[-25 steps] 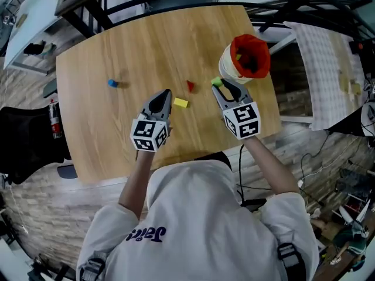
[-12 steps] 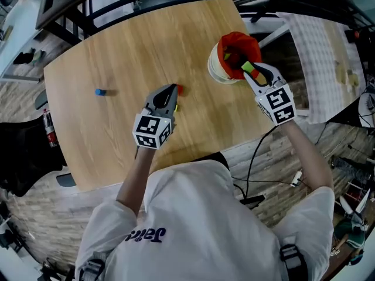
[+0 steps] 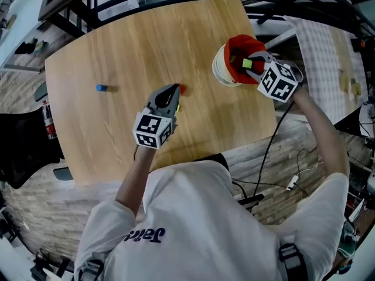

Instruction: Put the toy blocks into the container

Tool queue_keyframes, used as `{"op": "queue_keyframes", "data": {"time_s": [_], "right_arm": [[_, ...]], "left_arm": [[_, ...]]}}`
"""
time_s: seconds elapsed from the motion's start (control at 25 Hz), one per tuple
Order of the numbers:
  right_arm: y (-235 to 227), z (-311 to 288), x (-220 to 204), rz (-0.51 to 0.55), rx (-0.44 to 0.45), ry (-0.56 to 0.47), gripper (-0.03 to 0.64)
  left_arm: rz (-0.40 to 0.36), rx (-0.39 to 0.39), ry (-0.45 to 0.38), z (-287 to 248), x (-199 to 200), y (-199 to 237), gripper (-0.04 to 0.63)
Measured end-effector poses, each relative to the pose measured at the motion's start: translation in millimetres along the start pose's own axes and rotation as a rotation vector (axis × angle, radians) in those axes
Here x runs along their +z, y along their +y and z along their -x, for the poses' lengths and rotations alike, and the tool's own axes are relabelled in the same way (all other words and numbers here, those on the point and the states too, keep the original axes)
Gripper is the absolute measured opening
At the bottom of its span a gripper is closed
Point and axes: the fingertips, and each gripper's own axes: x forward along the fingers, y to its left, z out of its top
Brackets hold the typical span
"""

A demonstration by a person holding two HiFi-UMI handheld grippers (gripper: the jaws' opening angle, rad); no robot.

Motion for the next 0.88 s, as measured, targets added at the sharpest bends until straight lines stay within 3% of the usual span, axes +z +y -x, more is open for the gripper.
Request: {"op": "queue_keyframes", "data": {"time_s": [0.2, 0.4, 0.6, 0.88], "right_arm": [[3, -47, -5, 0.049, 0.054, 0.093, 0.135], [-7, -67, -11, -0.097, 0.024, 0.108, 0.184], [-13, -52, -5, -0.226, -0.003, 0.046, 0.187], [-6, -8, 30, -0.345, -0.081, -0.129, 0.187]], "left_arm": [[0.008, 0.005, 0.001, 6, -1, 4, 0.006], [-0.001, 0.001, 0.008, 11, -6, 1, 0.006], [0.004, -0.003, 0.012, 13, -9, 5, 0.006], [0.007, 0.003, 0.027, 19, -17, 12, 0.006]]}}
